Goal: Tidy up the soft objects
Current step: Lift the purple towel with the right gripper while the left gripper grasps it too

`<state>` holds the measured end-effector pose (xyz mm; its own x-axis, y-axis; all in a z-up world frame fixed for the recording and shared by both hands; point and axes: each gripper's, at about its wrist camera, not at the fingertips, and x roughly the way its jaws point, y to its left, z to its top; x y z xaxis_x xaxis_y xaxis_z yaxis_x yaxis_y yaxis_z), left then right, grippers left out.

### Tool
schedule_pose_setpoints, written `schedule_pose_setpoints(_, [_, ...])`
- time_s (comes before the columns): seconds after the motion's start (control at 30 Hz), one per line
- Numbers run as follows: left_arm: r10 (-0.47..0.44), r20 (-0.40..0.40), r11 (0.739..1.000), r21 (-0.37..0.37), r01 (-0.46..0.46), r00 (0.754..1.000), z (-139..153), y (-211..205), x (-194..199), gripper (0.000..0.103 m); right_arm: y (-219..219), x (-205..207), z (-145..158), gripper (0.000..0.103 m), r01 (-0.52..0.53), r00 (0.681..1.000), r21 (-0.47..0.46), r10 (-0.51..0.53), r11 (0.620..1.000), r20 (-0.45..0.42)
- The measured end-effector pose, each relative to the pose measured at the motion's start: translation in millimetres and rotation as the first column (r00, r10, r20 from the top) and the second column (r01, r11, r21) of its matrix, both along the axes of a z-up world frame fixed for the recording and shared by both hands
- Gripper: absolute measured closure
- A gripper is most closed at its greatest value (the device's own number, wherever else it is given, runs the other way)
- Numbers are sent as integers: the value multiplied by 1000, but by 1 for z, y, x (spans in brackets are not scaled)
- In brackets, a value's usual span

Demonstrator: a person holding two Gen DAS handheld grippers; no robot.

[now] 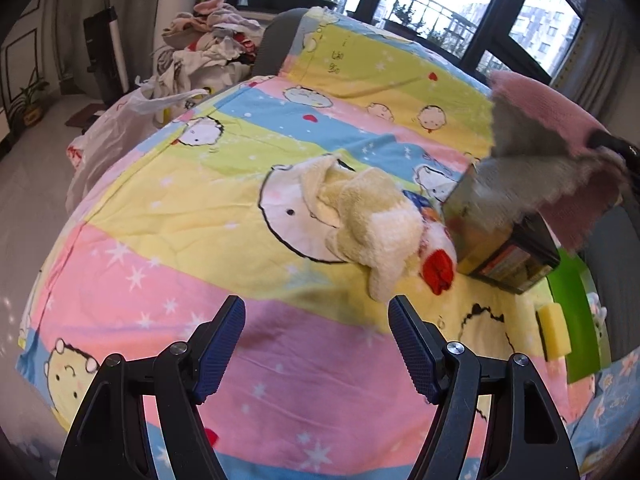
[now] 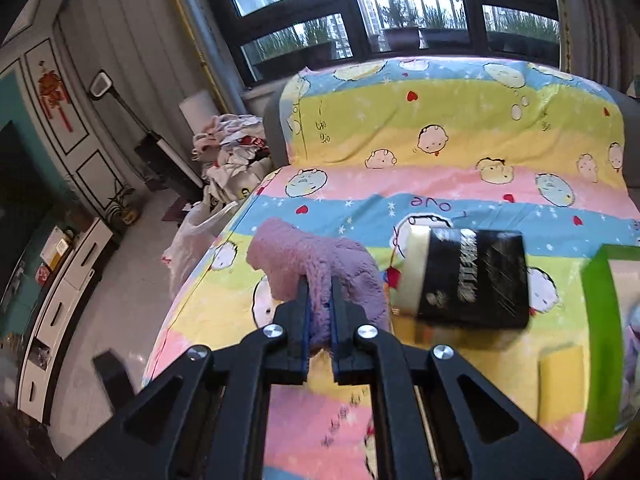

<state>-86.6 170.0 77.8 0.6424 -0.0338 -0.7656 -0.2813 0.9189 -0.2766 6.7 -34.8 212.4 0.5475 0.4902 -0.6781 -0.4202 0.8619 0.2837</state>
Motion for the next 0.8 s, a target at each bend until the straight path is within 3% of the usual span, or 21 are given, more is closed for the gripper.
schedule_pose_setpoints(0.1, [-21, 9, 1000, -19, 22, 1000, 2, -10, -9, 28, -17, -24, -10, 96, 3, 1000, -35, -3, 999, 3])
schedule_pose_setpoints(0.3, [-70, 4, 998, 2, 70, 998, -1, -39, -19, 28, -37, -49, -80, 93, -1, 995, -107, -10, 994, -103])
schedule_pose_setpoints(0.43, [-108, -19, 994, 0, 108, 994, -9, -57, -22, 28, -50, -42, -130, 93, -4, 958, -3, 3, 1000, -287])
schedule_pose_setpoints(0.5, [-118, -20, 993, -1, 118, 993, -13, -65, -24, 28, -55, -37, -147, 91, 14, 943, 10, -9, 1000, -331])
schedule_pose_setpoints(0.57, [-132, -38, 991, -2, 132, 991, -19, -75, -25, 28, -59, -35, -157, 84, 39, 942, -11, -41, 999, -332])
schedule_pose_setpoints(0.63, [-161, -45, 987, -11, 160, 986, -22, -84, -26, 28, -58, -37, -162, 62, 41, 943, -39, -52, 998, -330])
schedule_pose_setpoints(0.7, [-195, -51, 981, -20, 194, 980, -25, -96, -25, 28, -63, -35, -165, 50, 57, 941, -44, -69, 997, -331])
schedule_pose_setpoints(0.8, [-221, -54, 975, -13, 221, 974, -30, -110, -21, 28, -69, -31, -166, 46, 63, 938, 7, -57, 998, -342])
